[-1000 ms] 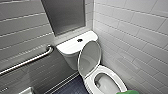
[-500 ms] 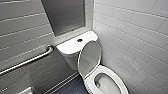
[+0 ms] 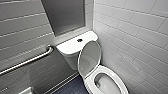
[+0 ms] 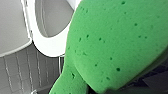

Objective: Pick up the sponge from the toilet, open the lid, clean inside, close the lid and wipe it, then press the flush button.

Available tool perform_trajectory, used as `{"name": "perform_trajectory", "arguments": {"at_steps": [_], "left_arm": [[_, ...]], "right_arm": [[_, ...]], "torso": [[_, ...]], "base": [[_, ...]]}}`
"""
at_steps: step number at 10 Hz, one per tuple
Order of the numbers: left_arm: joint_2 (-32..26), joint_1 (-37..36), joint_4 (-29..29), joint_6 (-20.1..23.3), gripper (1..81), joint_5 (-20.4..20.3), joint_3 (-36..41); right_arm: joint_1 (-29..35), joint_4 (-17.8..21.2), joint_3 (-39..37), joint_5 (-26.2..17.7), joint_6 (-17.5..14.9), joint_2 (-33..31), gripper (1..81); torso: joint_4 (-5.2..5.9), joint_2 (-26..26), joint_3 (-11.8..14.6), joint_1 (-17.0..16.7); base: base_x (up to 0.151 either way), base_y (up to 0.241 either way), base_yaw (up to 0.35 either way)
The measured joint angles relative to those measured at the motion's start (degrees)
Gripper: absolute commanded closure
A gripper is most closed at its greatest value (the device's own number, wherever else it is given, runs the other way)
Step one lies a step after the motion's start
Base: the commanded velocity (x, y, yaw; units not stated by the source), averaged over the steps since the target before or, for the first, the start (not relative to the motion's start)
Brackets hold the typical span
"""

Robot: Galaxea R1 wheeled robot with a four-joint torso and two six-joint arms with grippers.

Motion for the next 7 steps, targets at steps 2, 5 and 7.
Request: {"name": "perform_trajectory", "arguments": {"at_steps": [2, 5, 7], "left_arm": [[0.13, 0.0, 0.09, -0.02, 1.0, 0.01, 0.0], [0.16, 0.0, 0.11, 0.0, 1.0, 0.01, 0.0], [0.17, 0.0, 0.11, 0.0, 1.0, 0.04, 0.0]], "right_arm": [[6.17, 0.06, 0.4, -4.3, -0.72, -0.07, 81.1], [15.48, 0.05, 1.16, -12.4, -1.27, -0.63, 81.1], [21.47, 0.22, 0.99, -17.18, -1.35, 0.85, 81.1]], "torso": [[0.0, 0.0, 0.0, 0.0], [0.0, 0.0, 0.0, 0.0], [0.0, 0.0, 0.0, 0.0]], "base": [[0.0, 0.0, 0.0], [0.0, 0.0, 0.0], [0.0, 0.0, 0.0]]}}
